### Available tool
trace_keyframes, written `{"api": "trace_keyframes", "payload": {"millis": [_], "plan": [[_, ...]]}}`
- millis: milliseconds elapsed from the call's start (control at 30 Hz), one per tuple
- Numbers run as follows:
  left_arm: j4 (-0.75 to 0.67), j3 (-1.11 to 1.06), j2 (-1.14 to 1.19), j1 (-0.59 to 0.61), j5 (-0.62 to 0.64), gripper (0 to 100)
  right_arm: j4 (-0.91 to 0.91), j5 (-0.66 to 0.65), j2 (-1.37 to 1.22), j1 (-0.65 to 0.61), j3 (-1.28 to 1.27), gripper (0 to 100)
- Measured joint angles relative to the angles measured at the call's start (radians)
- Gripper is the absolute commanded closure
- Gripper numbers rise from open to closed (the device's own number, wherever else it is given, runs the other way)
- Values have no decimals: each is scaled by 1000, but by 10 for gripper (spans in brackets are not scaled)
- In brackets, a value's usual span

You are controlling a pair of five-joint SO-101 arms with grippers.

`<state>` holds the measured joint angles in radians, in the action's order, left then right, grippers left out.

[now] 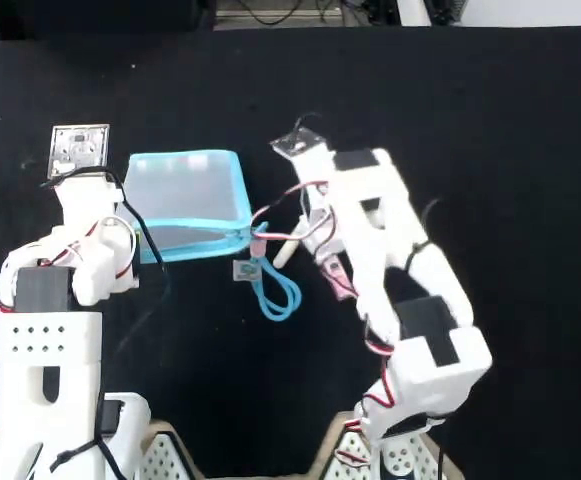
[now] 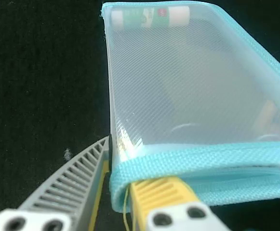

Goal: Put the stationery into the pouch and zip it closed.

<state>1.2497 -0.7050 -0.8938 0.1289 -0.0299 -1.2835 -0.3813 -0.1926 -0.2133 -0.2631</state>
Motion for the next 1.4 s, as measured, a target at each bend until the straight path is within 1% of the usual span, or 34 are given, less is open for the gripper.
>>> {"api": "trace_keyframes", "payload": {"millis": [167, 267, 333, 467, 533, 600, 667, 767, 933, 967, 1100, 1267, 1400], "plan": [[0, 0, 0, 0, 0, 970, 46, 0, -15, -2, -2, 828], [0, 0, 0, 0, 0, 970, 55, 0, -86, 15, 11, 788], [0, 0, 0, 0, 0, 970, 55, 0, -133, 12, 35, 785], [0, 0, 0, 0, 0, 970, 34, 0, -204, 12, 103, 828], [0, 0, 0, 0, 0, 970, 28, 0, -224, 15, 126, 894], [0, 0, 0, 0, 0, 970, 28, 0, -227, 23, 135, 988], [0, 0, 0, 0, 0, 970, 25, 2, -227, 43, 144, 969], [0, 0, 0, 0, 0, 970, 15, 44, -196, 75, 144, 988], [0, 0, 0, 0, 0, 970, -71, 58, -68, 127, 144, 987], [0, 0, 0, 0, 0, 970, -89, 57, -37, 149, 144, 987], [0, 0, 0, 0, 0, 970, -124, -17, 51, 282, 144, 984], [0, 0, 0, 0, 0, 970, -126, -106, 64, 485, 144, 983], [0, 0, 0, 0, 0, 970, -126, -152, 48, 603, 144, 982]]}}
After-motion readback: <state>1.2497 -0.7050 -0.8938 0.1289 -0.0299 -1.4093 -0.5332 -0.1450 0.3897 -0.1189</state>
